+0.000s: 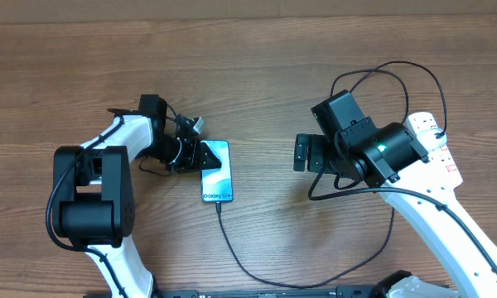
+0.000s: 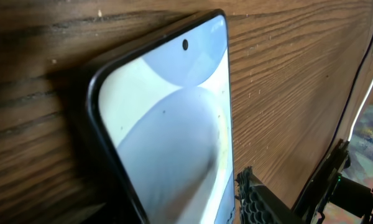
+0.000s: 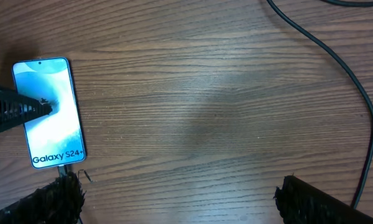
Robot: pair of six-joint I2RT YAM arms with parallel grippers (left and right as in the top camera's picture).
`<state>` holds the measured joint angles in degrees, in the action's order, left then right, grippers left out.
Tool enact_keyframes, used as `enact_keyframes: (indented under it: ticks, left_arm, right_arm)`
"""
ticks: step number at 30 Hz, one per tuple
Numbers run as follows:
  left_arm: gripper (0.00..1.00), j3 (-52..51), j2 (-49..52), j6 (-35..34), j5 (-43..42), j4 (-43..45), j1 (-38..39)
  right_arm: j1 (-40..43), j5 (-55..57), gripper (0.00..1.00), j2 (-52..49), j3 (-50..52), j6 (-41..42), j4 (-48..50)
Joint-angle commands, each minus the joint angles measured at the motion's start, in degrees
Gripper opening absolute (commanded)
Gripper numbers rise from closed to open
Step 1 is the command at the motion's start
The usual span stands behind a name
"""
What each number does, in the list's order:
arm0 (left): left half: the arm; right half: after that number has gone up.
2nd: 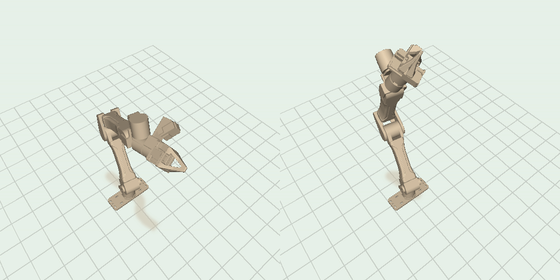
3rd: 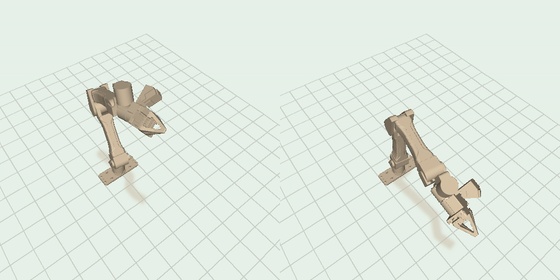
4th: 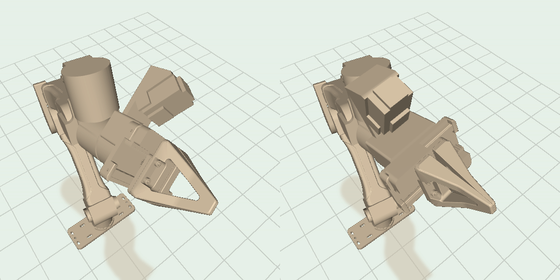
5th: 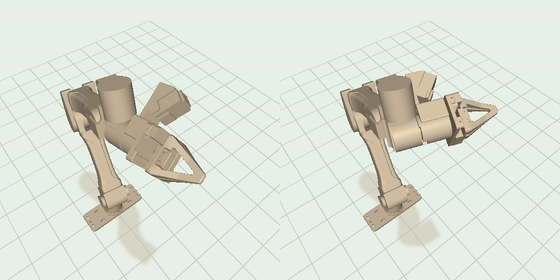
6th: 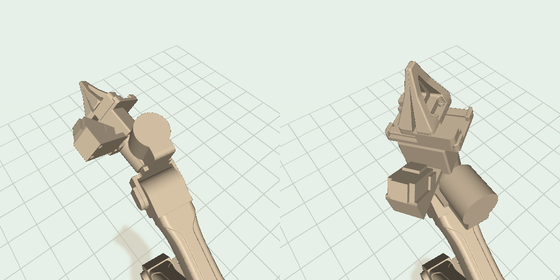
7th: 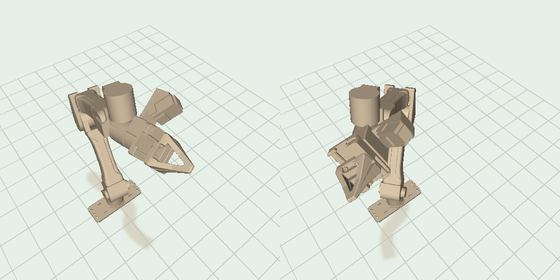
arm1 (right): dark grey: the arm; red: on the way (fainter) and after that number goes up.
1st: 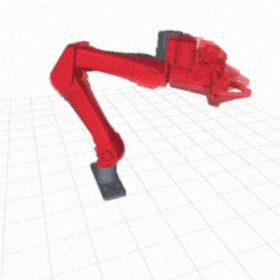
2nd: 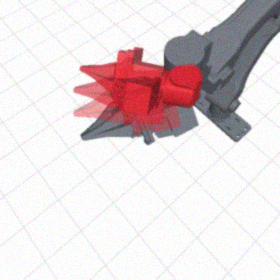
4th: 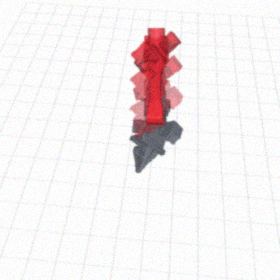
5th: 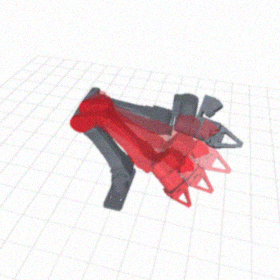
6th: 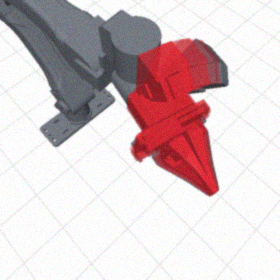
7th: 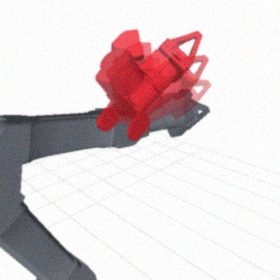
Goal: Plug charger to phone and switch on socket
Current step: 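Open the left gripper and release the phone flat on the table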
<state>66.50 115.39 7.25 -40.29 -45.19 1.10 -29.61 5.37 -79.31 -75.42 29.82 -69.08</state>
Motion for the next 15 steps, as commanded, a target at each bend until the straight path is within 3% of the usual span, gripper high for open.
enact_keyframes:
  ticks: [1,15]
  left_arm:
    - [0.45,-2.47,5.25,0.63,20.41,0.59,-1.07]
    - [0.49,4.63,5.25,-3.67,21.2,-2.43,-1.07]
  right_arm:
    - [0.11,0.61,1.0,-0.07,-0.72,0.42,-0.35]
    - [0.11,0.59,1.0,-0.07,-0.72,0.42,6.75]
